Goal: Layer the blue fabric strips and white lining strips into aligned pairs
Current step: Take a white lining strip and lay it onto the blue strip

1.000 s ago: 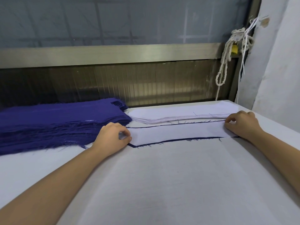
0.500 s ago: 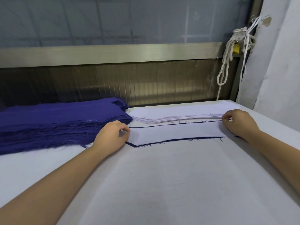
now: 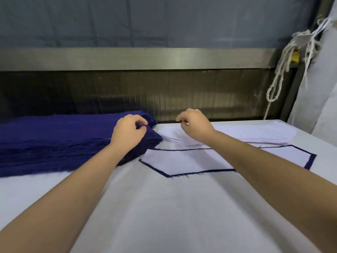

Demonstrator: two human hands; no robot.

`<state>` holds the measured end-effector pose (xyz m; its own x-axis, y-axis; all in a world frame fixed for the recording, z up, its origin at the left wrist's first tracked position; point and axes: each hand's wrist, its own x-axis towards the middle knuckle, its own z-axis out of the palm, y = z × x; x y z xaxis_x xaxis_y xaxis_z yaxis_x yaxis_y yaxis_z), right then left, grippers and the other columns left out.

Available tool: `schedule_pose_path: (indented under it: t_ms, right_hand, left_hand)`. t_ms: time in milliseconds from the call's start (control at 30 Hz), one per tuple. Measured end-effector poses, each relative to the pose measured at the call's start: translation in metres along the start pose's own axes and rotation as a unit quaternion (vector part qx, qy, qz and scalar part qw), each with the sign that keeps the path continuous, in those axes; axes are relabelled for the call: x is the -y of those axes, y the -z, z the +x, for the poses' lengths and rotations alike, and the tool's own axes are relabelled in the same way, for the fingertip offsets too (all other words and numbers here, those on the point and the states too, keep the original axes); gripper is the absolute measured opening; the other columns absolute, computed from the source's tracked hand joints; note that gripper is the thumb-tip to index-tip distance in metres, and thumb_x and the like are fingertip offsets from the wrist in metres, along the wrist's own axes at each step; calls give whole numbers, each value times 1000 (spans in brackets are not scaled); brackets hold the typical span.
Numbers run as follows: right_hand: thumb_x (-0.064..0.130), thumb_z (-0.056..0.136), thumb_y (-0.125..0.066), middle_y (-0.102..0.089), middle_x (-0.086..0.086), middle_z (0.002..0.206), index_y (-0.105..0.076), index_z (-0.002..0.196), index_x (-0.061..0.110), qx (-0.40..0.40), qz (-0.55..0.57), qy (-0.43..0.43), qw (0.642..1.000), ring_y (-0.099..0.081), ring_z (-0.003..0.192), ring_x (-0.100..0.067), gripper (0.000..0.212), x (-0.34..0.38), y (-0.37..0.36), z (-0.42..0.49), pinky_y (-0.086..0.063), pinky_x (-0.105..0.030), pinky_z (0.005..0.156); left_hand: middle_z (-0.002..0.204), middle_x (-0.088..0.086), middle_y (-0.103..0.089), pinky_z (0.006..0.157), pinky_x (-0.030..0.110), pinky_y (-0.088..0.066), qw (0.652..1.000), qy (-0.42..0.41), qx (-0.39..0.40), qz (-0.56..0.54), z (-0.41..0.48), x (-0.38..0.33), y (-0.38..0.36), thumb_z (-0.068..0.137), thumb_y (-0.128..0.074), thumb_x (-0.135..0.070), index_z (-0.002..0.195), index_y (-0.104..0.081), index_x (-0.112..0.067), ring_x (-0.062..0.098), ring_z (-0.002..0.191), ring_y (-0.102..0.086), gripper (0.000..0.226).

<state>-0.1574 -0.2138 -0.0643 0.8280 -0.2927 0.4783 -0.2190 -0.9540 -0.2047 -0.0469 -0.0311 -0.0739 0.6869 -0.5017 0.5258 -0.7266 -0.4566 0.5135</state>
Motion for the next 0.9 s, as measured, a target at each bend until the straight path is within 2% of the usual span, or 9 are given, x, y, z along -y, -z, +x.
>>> schedule_pose_path:
  t_ms: [67, 167, 267, 333, 433, 633, 900]
  right_hand:
    - [5, 91, -40, -58, -9, 121, -63, 120, 16, 4, 4, 23, 1000, -48, 113, -30, 39, 22, -13, 22, -42, -39, 96]
    - [6, 93, -39, -53, -9, 126, -57, 129, 21, 23, -11, 49, 998, -44, 117, -31, 42, 46, -31, 52, -39, -39, 97]
    - [7, 95, -38, -48, -7, 132, -49, 136, 23, 43, -41, 65, 996, -42, 120, -30, 45, 59, -49, 75, -35, -39, 97]
    - [9, 96, -38, -48, -5, 134, -47, 137, 23, 45, -63, 74, 994, -42, 121, -29, 44, 61, -57, 84, -34, -39, 97]
    - [16, 98, -39, -50, -2, 134, -52, 133, 24, 61, -88, 109, 988, -42, 122, -26, 38, 62, -68, 94, -33, -38, 97]
    - [22, 100, -39, -58, 0, 128, -60, 124, 24, 70, -92, 130, 985, -48, 118, -24, 32, 61, -72, 106, -33, -36, 95]
    - [14, 95, -47, -61, -4, 117, -64, 110, 15, 46, -117, 163, 979, -49, 112, -24, 23, 73, -67, 118, -35, -33, 91]
  left_hand:
    - [92, -9, -60, 73, 25, -38, 999, 30, 0, -19, 15, 3, 1, 87, -60, -11, 95, -68, -21, 10, 83, -53, 15]
    - [91, -6, -62, 75, 24, -38, 999, 48, -7, -25, 35, 8, 6, 86, -60, -8, 93, -69, -19, 10, 86, -53, 16]
    - [101, -2, -65, 78, 26, -41, 998, 53, -37, 7, 49, 19, 14, 87, -56, -6, 101, -68, -15, 13, 92, -56, 21]
    - [111, 3, -64, 81, 33, -47, 996, 48, -41, 65, 51, 28, 17, 89, -54, -7, 108, -66, -15, 21, 102, -57, 24]
    - [114, 7, -63, 81, 40, -48, 990, 64, -30, 121, 50, 43, 20, 91, -53, -11, 113, -64, -16, 27, 108, -54, 25]
    - [117, 7, -63, 85, 40, -48, 990, 84, -10, 116, 51, 52, 18, 93, -52, -15, 117, -63, -16, 28, 108, -56, 27]
    - [119, 7, -63, 89, 41, -48, 991, 83, -1, 108, 50, 53, 18, 93, -48, -14, 118, -63, -16, 28, 109, -55, 28]
